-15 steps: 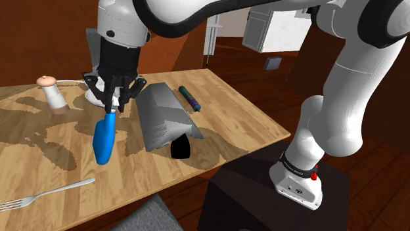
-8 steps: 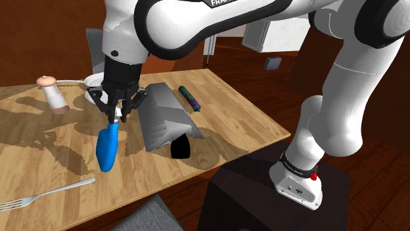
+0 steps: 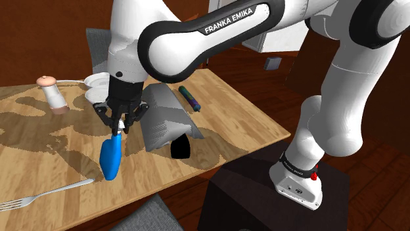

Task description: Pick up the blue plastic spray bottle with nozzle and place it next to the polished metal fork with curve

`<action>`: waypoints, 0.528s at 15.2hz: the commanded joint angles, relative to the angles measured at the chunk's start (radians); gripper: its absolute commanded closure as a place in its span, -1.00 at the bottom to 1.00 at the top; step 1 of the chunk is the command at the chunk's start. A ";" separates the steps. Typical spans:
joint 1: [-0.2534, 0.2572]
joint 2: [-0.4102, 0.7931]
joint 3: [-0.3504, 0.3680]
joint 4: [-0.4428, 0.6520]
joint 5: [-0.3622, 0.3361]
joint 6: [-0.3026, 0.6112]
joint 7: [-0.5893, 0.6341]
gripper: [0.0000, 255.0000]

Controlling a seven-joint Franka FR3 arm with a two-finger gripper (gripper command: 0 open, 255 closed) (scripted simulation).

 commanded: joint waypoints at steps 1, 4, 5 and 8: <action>0.000 0.008 0.000 -0.017 -0.001 0.026 -0.002 1.00; 0.001 0.018 0.000 -0.032 -0.002 0.050 -0.003 1.00; 0.001 0.018 0.000 -0.032 -0.002 0.050 -0.003 1.00; 0.001 0.018 0.000 -0.032 -0.002 0.050 -0.003 1.00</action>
